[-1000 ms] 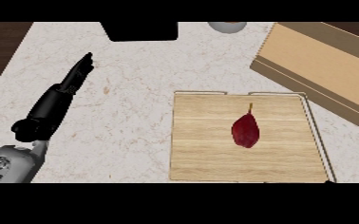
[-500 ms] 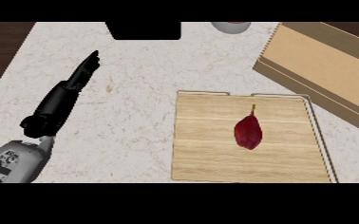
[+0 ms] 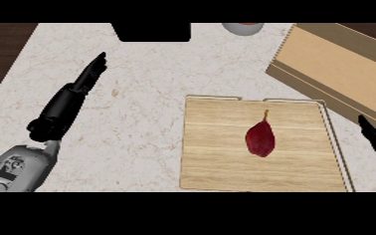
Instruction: Pick the pear from the tray and place it in the cardboard box
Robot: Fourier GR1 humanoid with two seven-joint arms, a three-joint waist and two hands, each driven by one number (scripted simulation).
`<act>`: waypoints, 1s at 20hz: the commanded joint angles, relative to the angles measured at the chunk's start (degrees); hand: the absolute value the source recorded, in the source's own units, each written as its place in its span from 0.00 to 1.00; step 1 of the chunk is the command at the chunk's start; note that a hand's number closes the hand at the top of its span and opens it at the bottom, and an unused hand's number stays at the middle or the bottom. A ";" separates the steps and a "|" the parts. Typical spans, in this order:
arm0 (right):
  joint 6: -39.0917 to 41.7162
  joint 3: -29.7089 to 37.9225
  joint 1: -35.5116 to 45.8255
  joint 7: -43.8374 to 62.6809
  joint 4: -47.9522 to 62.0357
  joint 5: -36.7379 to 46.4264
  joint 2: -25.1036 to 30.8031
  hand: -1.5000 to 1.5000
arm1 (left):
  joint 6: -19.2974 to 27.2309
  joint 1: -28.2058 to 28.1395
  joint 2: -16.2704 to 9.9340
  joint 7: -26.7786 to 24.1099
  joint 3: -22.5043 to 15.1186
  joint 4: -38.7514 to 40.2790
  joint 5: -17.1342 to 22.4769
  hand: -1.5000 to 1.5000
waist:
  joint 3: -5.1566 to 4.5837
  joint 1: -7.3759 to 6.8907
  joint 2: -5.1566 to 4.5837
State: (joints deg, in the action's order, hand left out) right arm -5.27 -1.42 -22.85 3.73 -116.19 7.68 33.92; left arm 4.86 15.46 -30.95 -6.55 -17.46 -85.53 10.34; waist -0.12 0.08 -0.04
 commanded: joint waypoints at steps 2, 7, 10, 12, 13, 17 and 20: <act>1.48 -4.89 0.68 13.19 -7.09 5.37 -2.02 0.00 | -2.09 -2.66 0.53 -0.53 1.46 -1.55 -1.31 0.50 | 0.08 -0.01 0.09; 3.22 -8.51 3.74 17.56 -7.01 8.69 -6.58 0.00 | -2.78 -2.10 4.60 -2.96 2.79 2.77 -5.01 0.50 | 0.10 0.22 0.05; 6.31 -6.94 5.37 20.39 -6.30 8.51 -6.59 0.00 | -3.77 -5.67 3.26 2.95 4.51 -6.32 -4.49 0.50 | 0.12 -0.10 0.15; 5.21 -8.16 11.57 22.82 -1.33 12.57 -8.66 0.00 | -4.51 -2.53 6.16 -2.91 4.74 2.77 -6.76 0.50 | 0.10 -0.01 -0.01; 5.50 -6.71 12.33 21.12 0.74 12.95 -8.89 0.00 | -5.62 -2.09 4.20 1.76 6.65 -2.14 -5.92 0.50 | 0.12 -0.12 0.05; 7.64 -6.40 16.14 27.21 -0.69 14.39 -11.14 0.00 | -5.02 -2.30 8.41 -0.48 5.99 0.91 -10.04 0.50 | 0.10 0.05 0.02; 8.25 -6.11 15.06 22.23 4.32 16.32 -12.60 0.00 | -9.07 -4.50 6.90 2.20 9.61 -4.52 -7.98 0.50 | 0.12 -0.05 0.07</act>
State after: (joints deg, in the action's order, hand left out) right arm 0.48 -9.16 -9.17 26.27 -114.26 23.29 22.19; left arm -1.99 11.84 -25.02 -5.09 -9.87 -88.42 3.28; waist -0.01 -0.02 0.01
